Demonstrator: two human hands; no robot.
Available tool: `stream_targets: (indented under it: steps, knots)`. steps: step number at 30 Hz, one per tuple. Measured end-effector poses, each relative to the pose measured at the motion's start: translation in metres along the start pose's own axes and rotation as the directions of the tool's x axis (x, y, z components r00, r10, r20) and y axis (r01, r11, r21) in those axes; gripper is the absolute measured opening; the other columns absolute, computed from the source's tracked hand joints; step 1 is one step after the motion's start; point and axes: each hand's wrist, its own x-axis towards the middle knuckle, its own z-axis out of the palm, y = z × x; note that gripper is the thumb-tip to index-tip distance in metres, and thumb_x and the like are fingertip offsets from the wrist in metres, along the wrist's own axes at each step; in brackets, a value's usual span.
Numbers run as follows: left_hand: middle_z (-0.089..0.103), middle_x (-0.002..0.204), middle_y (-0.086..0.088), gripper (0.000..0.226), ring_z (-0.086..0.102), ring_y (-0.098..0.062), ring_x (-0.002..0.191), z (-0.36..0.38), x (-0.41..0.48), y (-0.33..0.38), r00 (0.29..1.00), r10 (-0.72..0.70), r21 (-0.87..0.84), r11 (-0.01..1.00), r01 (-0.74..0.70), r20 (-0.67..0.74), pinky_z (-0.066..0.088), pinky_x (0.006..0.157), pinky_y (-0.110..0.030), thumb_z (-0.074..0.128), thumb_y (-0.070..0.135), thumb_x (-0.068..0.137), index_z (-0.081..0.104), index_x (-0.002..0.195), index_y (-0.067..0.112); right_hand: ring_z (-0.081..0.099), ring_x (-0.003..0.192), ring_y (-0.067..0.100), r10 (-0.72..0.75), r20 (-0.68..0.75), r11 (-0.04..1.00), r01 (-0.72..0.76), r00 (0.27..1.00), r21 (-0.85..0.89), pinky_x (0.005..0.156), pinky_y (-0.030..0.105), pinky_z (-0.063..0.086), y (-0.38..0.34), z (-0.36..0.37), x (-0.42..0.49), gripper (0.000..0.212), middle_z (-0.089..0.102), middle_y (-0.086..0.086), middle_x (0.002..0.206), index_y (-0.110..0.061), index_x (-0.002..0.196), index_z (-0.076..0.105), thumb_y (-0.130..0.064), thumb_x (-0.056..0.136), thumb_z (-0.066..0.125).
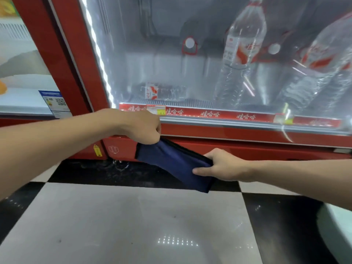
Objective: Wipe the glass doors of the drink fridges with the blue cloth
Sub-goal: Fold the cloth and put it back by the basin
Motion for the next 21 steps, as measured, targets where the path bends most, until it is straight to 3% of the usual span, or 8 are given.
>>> stream_targets:
  steps: [5,7,10,13,16,19,21]
  knots:
    - [0.051,0.074,-0.004,0.026,0.046,-0.019,0.069,0.045,0.031,0.047,0.986,0.003,-0.284,0.958,0.045,0.166,0.044,0.066,-0.029,0.054,0.013,0.096,0.055,0.070,0.012,0.076,0.084,0.015,0.050,-0.066,0.964,-0.031,0.997,0.266,0.075,0.026,0.061,0.061,-0.069,-0.082,0.012,0.080,0.001,0.088,-0.026,0.084,0.083,-0.031,0.092,0.076]
    - [0.056,0.066,0.004,0.038,0.050,-0.015,0.064,0.063,0.048,0.081,0.985,0.029,-0.434,0.899,0.049,0.170,0.046,0.060,-0.021,0.054,0.013,0.102,0.058,0.065,0.017,0.075,0.087,0.020,0.083,-0.128,0.949,-0.039,0.988,0.314,0.078,0.028,0.061,0.090,-0.086,-0.113,0.021,0.079,0.010,0.090,-0.016,0.089,0.082,-0.034,0.094,0.072]
    - [0.055,0.052,0.012,0.051,0.050,-0.012,0.061,0.085,0.070,0.140,0.997,0.020,-0.677,0.735,0.034,0.071,0.044,0.057,-0.020,0.057,0.012,0.103,0.061,0.053,0.019,0.074,0.088,0.021,0.191,-0.225,0.899,-0.078,0.956,0.431,0.085,0.035,0.061,0.133,-0.105,-0.151,0.037,0.077,0.021,0.097,0.002,0.100,0.076,-0.033,0.100,0.063]
    - [0.059,0.057,0.010,0.050,0.050,-0.013,0.064,0.098,0.085,0.200,0.999,-0.033,-0.845,0.535,-0.017,-0.041,0.040,0.064,-0.027,0.059,0.019,0.103,0.065,0.053,0.022,0.073,0.080,0.014,0.285,-0.301,0.826,-0.074,0.910,0.558,0.072,0.023,0.058,0.172,-0.117,-0.180,0.033,0.078,0.009,0.093,-0.003,0.100,0.076,-0.030,0.104,0.058]
    - [0.065,0.064,0.007,0.044,0.059,-0.015,0.067,0.106,0.093,0.260,0.992,-0.114,-0.940,0.341,-0.017,-0.059,0.049,0.062,-0.027,0.060,0.030,0.103,0.070,0.060,0.027,0.062,0.078,0.018,0.328,-0.362,0.809,-0.061,0.872,0.584,0.069,0.026,0.054,0.213,-0.129,-0.208,0.031,0.069,0.005,0.080,-0.009,0.087,0.071,-0.031,0.105,0.056]
    - [0.075,0.082,0.002,0.031,0.067,-0.021,0.076,0.122,0.101,0.315,0.978,-0.172,-0.920,0.390,-0.041,-0.116,0.059,0.071,-0.041,0.060,0.038,0.102,0.074,0.077,0.027,0.063,0.084,0.020,0.336,-0.403,0.841,-0.078,0.851,0.536,0.075,0.032,0.048,0.258,-0.133,-0.241,0.033,0.074,0.014,0.088,-0.004,0.095,0.071,-0.030,0.106,0.055]
    - [0.076,0.092,-0.004,0.024,0.070,-0.028,0.087,0.140,0.105,0.353,0.965,-0.198,-0.885,0.461,-0.063,-0.172,0.058,0.082,-0.047,0.060,0.038,0.102,0.073,0.089,0.023,0.069,0.085,0.013,0.368,-0.422,0.835,-0.095,0.829,0.542,0.074,0.026,0.051,0.289,-0.131,-0.265,0.031,0.080,0.008,0.094,-0.008,0.099,0.075,-0.029,0.107,0.054]
